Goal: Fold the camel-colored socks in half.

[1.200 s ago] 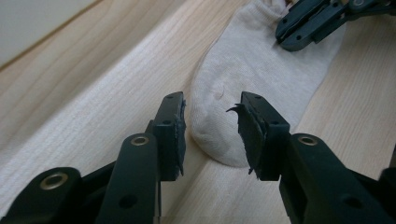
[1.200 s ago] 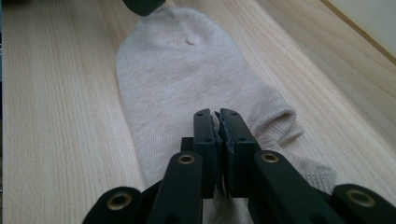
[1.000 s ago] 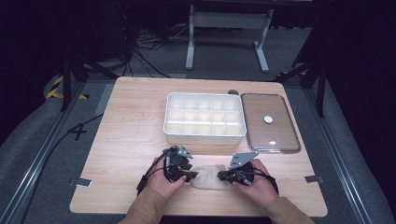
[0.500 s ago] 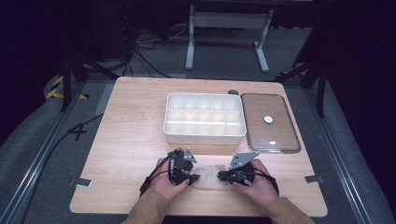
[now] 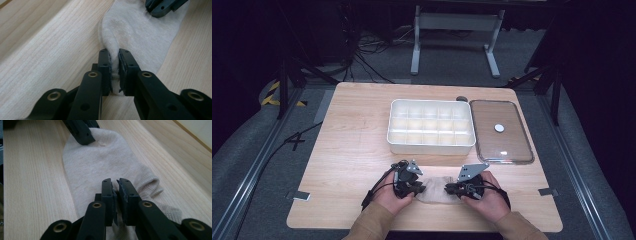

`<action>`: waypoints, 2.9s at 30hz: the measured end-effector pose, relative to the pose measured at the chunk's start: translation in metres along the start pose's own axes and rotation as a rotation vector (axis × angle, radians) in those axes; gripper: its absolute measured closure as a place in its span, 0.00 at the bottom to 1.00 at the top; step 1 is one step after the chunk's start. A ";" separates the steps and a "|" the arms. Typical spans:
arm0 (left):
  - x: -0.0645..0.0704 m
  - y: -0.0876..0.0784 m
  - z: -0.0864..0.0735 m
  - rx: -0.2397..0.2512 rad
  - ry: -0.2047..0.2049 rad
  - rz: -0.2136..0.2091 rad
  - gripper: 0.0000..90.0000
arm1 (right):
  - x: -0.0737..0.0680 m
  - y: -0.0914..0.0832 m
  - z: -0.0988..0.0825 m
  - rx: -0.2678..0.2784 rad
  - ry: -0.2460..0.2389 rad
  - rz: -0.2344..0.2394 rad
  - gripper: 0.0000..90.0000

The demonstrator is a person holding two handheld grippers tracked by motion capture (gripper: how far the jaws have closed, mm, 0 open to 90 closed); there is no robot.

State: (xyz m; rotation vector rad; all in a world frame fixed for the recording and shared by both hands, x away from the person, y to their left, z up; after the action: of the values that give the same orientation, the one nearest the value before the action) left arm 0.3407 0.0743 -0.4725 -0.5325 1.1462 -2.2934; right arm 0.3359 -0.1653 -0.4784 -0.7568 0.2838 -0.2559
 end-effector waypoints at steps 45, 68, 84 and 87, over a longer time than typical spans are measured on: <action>0.020 -0.022 0.034 0.085 0.017 -0.126 0.92 | -0.010 0.005 0.001 0.003 -0.078 0.053 0.95; 0.029 -0.021 0.044 0.073 0.021 -0.123 0.92 | -0.006 -0.021 -0.016 -0.043 -0.031 -0.021 0.97; 0.042 0.002 0.051 0.073 0.038 -0.169 0.87 | -0.008 -0.016 -0.016 -0.007 -0.050 0.016 0.93; 0.043 0.000 0.051 0.097 0.044 -0.205 0.78 | -0.007 -0.020 -0.017 -0.002 -0.031 0.001 0.91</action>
State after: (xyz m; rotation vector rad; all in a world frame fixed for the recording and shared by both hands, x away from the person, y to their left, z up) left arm 0.3351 0.0170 -0.4389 -0.5892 1.0355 -2.5329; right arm 0.3211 -0.1876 -0.4751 -0.7624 0.2548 -0.2428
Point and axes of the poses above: each handheld gripper's, and its own axes: y roughly forward along the jaws, z roughly out of its top, x roughly to its right, the point moved 1 cm from there along y, roughly forward along the jaws, and after that the axes turned 7 degrees about z, right-handed, at the moved point
